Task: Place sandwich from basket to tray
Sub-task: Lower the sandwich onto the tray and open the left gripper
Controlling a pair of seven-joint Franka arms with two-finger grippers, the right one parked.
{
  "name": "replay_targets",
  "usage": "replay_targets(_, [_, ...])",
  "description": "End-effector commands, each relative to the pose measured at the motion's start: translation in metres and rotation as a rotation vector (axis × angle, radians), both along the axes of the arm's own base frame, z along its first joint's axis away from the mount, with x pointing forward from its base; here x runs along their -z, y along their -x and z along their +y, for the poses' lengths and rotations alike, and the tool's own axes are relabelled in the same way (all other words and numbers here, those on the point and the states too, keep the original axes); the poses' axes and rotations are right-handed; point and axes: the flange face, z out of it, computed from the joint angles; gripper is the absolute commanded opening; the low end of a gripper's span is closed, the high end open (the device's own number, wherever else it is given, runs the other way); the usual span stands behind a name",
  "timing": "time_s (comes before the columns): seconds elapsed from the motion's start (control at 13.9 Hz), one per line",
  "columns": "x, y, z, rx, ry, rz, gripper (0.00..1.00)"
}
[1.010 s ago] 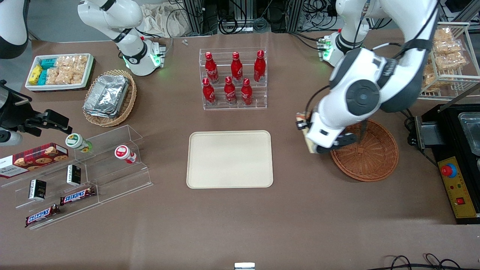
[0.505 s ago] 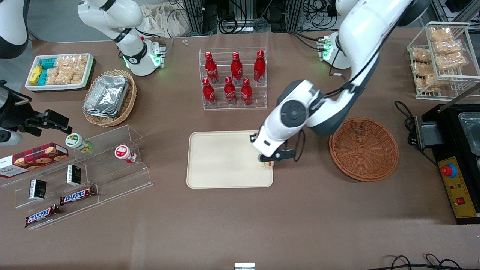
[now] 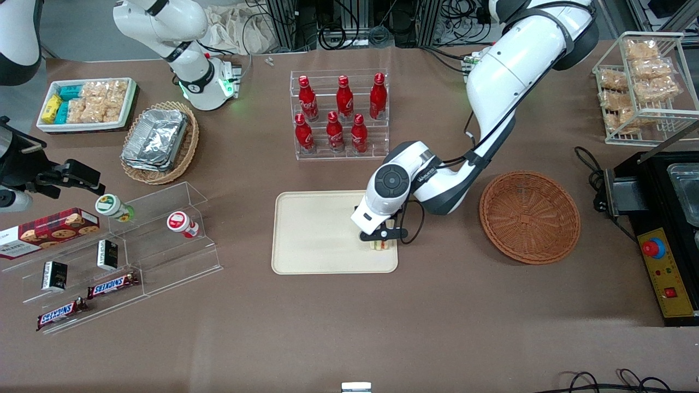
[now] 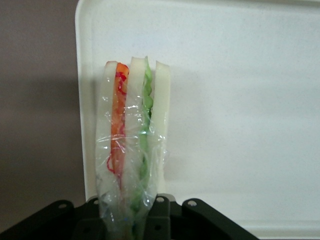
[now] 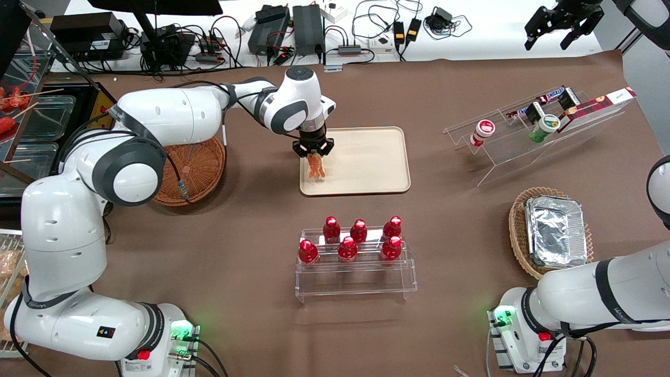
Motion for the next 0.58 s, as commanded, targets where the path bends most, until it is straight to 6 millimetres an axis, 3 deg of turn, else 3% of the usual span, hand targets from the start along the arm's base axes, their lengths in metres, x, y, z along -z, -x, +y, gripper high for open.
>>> replay_targets(0.0, [0.0026, -0.0027, -0.0054, 0.009, -0.018, -0.023, 0.06])
replay_targets(0.14, [0.0102, -0.0012, -0.0049, 0.016, -0.024, -0.015, 1.00])
replay_targets(0.51, [0.0022, -0.0061, -0.0023, 0.019, -0.032, -0.044, 1.00])
